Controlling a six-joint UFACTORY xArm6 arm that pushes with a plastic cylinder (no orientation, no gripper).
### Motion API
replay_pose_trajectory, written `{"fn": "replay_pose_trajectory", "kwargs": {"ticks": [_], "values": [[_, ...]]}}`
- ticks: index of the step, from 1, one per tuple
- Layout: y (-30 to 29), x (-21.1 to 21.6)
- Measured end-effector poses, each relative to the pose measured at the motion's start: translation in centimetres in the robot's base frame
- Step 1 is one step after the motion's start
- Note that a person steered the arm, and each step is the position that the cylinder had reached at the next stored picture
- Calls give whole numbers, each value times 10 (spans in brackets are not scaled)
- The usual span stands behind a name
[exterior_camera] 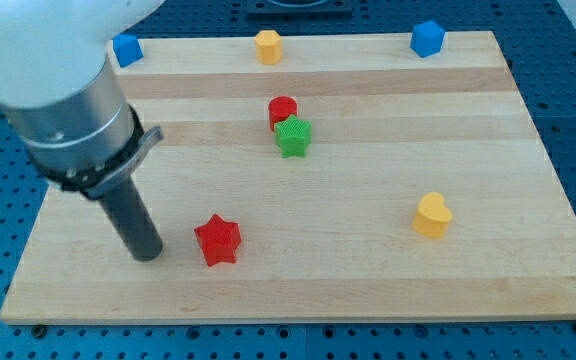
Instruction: Place the red star close to the green star
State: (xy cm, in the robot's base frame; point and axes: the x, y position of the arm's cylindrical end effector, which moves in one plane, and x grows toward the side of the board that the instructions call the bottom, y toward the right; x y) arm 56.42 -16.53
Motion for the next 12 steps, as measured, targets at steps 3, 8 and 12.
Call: {"fn": "replay_pose_trajectory", "kwargs": {"ticks": [3, 8, 12], "values": [[58, -50], [116, -43], [53, -65]]}}
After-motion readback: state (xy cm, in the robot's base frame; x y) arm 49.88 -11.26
